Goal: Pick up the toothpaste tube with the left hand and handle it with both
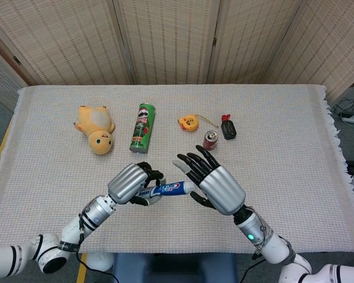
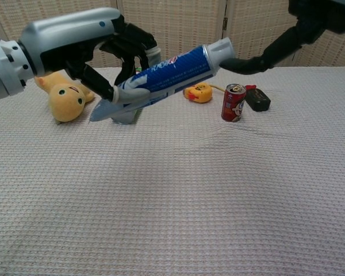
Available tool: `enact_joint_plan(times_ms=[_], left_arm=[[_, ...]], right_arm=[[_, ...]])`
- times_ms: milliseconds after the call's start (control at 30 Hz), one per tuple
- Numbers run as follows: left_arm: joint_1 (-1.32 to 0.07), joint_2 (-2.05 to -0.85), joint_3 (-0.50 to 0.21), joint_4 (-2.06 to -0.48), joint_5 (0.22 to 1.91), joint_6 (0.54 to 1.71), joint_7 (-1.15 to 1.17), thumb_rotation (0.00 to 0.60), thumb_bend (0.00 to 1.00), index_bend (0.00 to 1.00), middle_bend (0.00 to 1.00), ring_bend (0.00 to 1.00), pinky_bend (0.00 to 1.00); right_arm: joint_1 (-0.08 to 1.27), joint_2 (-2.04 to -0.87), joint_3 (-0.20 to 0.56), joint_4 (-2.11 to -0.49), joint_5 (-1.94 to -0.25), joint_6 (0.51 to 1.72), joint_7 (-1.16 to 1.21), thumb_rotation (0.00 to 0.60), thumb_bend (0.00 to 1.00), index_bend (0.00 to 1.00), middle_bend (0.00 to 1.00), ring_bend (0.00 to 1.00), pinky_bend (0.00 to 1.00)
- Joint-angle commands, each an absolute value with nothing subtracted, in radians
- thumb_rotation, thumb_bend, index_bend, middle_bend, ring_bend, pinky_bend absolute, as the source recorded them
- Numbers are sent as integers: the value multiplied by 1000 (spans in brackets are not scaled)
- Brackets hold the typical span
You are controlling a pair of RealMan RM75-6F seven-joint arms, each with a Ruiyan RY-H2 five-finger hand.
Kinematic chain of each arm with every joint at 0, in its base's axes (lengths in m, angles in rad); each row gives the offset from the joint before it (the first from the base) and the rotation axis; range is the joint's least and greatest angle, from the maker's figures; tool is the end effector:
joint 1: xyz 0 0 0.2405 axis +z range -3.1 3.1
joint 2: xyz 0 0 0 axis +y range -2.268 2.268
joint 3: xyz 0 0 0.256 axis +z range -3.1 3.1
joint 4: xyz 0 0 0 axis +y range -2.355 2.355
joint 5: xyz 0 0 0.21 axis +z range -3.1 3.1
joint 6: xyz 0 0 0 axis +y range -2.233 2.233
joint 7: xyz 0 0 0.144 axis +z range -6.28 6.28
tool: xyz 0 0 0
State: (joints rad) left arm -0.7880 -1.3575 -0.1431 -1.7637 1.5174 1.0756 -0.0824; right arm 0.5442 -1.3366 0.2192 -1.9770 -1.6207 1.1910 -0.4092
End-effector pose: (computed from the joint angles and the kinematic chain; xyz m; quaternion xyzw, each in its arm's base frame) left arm -0.0656 0.2990 0.0368 -0.7424 -0.3497 -0.5320 0.2086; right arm -0.0675 -0.2541 0.0754 0.7243 -0.2283 0.5508 0.3461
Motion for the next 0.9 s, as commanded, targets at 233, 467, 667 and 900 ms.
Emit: enact_joint_plan(times_ms=[233,467,667,900], left_arm=[[-785,-1363,-137,-1753,1525,1076,-76,600,698,737,721,688,419],[-780,-1368,-132,-1748,1542,1088,-53,600,699,751,736,702,419],[-775,-1373,-122,-1743,1553,1092,-45,600,699,754,739,704,419],[-775,-1376,-117,-1734,1565,1093,-32,600,698,761,746,707,418]], right_arm=[[556,-1338,223,-1969,-1611,1203,-404,600,331,74,145,146,38],[561,-1345,223,-1962,-1603,1214,-415,600,358,87,157,156,39],[563,-1340,222,-1960,-1598,1224,-415,600,386,89,160,163,39],[565,-1334,222,-1962,-1598,1235,-413,600,387,89,164,165,39]])
